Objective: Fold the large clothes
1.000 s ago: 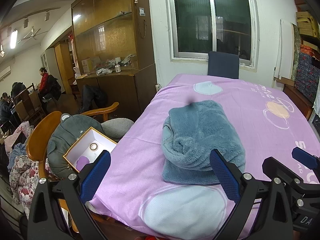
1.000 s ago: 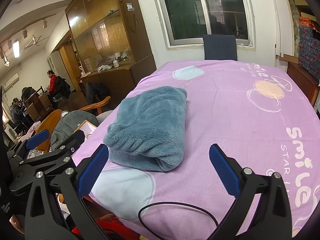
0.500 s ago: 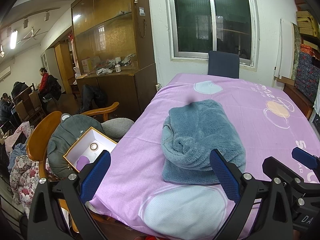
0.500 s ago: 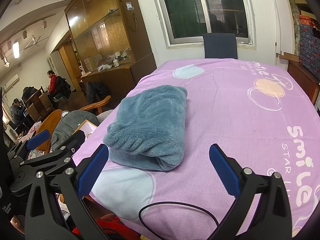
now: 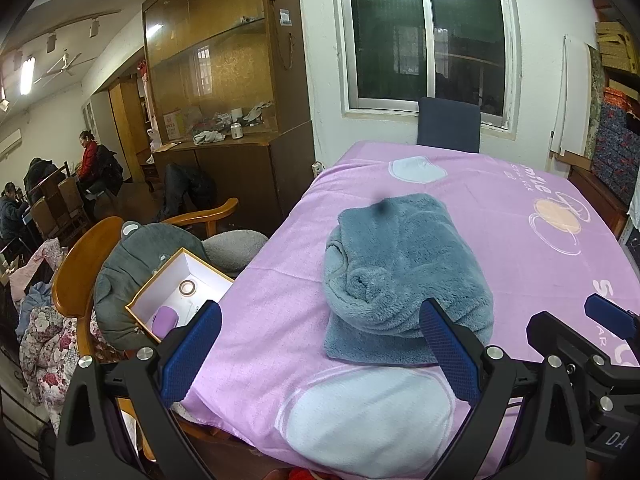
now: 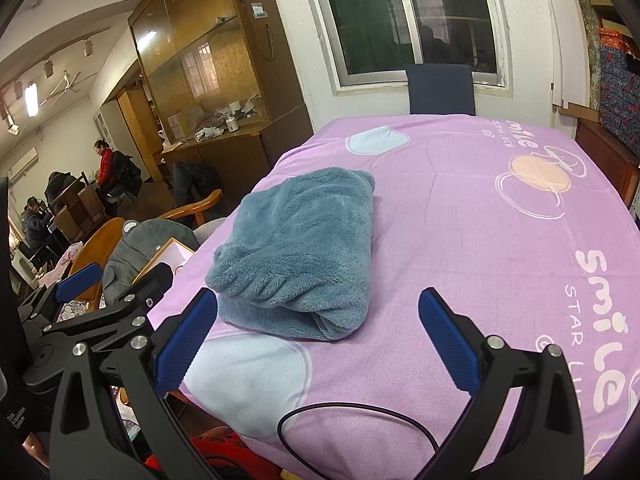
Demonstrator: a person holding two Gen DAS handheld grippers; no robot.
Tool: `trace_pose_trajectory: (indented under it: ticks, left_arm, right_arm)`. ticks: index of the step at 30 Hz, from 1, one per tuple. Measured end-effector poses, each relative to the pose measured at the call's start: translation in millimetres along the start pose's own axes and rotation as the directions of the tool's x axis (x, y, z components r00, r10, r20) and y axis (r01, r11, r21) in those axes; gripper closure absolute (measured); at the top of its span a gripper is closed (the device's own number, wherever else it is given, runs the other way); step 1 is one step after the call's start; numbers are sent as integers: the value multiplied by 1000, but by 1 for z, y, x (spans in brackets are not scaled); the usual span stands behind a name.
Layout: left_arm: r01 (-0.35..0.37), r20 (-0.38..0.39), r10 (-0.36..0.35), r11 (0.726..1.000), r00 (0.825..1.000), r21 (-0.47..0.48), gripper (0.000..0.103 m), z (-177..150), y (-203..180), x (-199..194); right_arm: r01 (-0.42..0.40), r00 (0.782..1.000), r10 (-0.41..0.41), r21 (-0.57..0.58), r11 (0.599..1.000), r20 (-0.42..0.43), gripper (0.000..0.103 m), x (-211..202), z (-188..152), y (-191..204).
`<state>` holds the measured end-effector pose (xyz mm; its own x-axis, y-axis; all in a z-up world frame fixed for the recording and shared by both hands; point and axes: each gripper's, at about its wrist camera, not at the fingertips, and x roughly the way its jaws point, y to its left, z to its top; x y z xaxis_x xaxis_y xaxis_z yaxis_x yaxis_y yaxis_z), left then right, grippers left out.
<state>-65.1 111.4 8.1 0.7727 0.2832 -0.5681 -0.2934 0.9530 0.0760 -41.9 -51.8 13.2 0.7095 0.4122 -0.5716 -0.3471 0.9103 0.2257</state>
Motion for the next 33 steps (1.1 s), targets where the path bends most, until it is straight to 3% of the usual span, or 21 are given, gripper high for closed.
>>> trace_pose_trajectory:
  ticks: [33]
  left_arm:
    - [-4, 2, 4, 1000, 1000, 15, 4, 3, 0, 5]
  right_arm:
    - [-6, 1000, 6, 7, 1000, -6, 5, -1, 0, -2]
